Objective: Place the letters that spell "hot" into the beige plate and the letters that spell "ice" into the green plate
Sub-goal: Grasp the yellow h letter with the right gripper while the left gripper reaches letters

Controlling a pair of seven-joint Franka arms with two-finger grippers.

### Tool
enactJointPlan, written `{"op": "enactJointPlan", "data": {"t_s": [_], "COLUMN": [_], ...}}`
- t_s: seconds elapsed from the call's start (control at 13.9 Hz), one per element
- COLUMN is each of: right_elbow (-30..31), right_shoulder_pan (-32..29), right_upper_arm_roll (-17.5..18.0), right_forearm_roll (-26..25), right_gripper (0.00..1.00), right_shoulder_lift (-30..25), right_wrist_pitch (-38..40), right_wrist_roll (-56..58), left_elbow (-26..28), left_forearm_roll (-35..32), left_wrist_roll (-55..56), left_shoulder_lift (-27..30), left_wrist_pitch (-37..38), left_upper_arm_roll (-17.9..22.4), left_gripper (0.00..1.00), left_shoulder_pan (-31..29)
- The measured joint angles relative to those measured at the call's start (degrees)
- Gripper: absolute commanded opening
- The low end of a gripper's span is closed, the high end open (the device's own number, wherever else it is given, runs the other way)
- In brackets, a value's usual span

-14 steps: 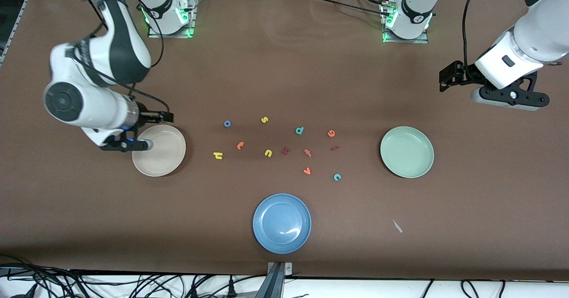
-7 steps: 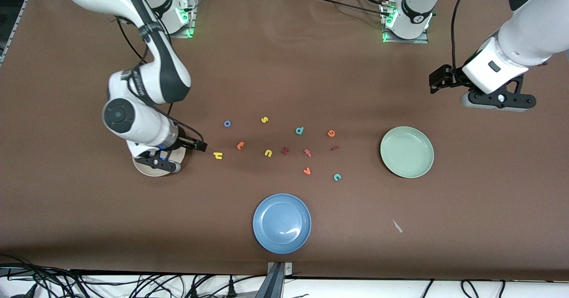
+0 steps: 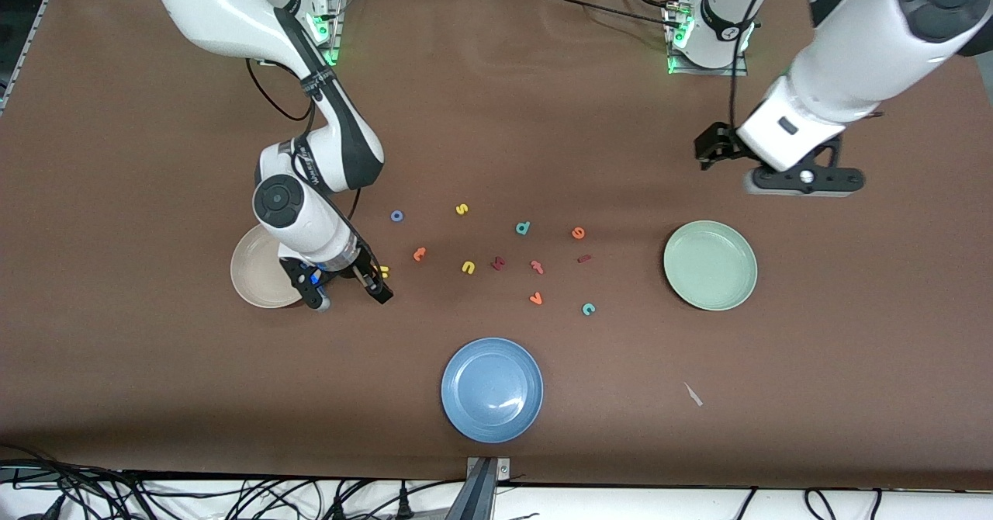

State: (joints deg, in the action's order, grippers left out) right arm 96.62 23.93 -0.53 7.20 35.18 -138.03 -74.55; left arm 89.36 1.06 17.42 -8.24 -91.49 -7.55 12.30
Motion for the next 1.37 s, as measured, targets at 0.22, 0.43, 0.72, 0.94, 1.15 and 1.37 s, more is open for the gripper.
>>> {"op": "enactJointPlan", "data": {"t_s": [0.22,0.43,0.72,0.94,1.15,1.37], "right_elbow": [0.0,0.1,0.1,0.1,0.1,-0.5], "right_shoulder_pan": [0.0,0.0,0.0,0.0,0.0,0.0], "right_upper_arm_roll": [-0.1,-0.1,-0.1,-0.1,-0.1,-0.1], "right_forearm_roll": [0.0,0.0,0.0,0.0,0.0,0.0], "right_gripper": [1.00,1.00,0.90,0.80,0.48,0.18], "right_shoulder_lift": [1.7,3.8,5.6,6.2,6.6,6.6], "right_wrist_pitch": [-0.2,-0.2,-0.2,-0.2,-0.2,-0.6], "right_wrist_roll": [-7.2,-11.4,-13.8,-14.2,-14.3,-14.3], "left_elbow": [0.3,0.0,-0.2,-0.7,-0.7,-0.6], "left_forearm_roll": [0.0,0.0,0.0,0.0,0.0,0.0], "left_wrist_roll": [0.8,1.0,-0.8,-9.9,-20.4,-27.6], "left_shoulder_lift": [-6.7,-14.1,-20.5,-22.8,-24.1,-26.6], "left_wrist_pitch": [-3.1,-11.9,-19.8,-21.1,-21.1,-23.7], "left_upper_arm_roll": [-0.1,-0.1,-0.1,-0.1,0.1,0.2], "left_gripper": [1.00,1.00,1.00,1.00,1.00,0.97], "left_shoulder_pan": [5.4,7.1,8.4,8.5,8.5,8.4]}}
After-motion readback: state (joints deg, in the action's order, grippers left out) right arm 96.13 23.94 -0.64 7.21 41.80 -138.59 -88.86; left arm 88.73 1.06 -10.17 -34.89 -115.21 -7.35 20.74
